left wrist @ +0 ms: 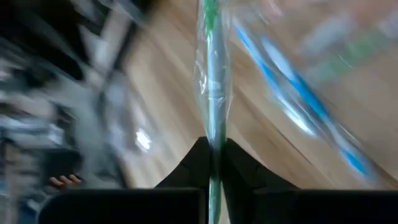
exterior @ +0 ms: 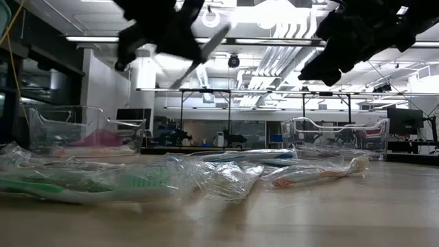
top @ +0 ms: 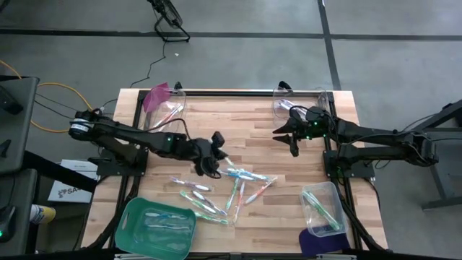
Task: Pick & Place Toothbrushes
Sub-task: Put the green toothbrush into the white bin
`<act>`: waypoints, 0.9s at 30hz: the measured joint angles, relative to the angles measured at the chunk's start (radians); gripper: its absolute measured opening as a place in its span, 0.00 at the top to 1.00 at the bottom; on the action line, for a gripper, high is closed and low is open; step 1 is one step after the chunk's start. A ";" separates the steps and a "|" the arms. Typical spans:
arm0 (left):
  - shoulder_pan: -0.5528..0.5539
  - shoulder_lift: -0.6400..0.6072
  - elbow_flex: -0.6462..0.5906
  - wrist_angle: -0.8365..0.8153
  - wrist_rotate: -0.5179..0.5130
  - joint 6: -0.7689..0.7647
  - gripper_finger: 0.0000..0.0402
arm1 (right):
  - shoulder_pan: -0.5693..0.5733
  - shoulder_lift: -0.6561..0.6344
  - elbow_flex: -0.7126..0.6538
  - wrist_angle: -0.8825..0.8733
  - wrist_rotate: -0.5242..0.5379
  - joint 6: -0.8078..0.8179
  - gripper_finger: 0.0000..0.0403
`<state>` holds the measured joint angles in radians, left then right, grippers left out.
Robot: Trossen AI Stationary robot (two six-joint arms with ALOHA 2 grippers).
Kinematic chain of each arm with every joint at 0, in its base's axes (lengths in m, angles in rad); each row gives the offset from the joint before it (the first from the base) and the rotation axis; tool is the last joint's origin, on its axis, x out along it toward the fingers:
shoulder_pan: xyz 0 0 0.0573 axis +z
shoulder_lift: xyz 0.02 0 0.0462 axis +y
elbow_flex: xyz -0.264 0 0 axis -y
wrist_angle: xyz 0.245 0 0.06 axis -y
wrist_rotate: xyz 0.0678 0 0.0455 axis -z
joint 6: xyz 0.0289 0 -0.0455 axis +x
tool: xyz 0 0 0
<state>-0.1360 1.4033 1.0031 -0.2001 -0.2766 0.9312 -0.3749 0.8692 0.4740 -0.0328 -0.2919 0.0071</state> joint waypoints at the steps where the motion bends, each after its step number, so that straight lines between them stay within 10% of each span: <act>1: 0.005 0.000 0.001 0.054 0.001 0.019 0.97 | 0.005 0.003 0.000 0.015 0.001 -0.001 0.72; 27: 0.273 0.023 -0.305 0.996 0.453 -0.138 0.97 | 0.165 0.120 0.000 0.317 0.084 -0.015 0.72</act>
<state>0.1366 1.4258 0.6977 0.7961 0.1766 0.7933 -0.2096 0.9896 0.4744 0.2842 -0.2077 -0.0079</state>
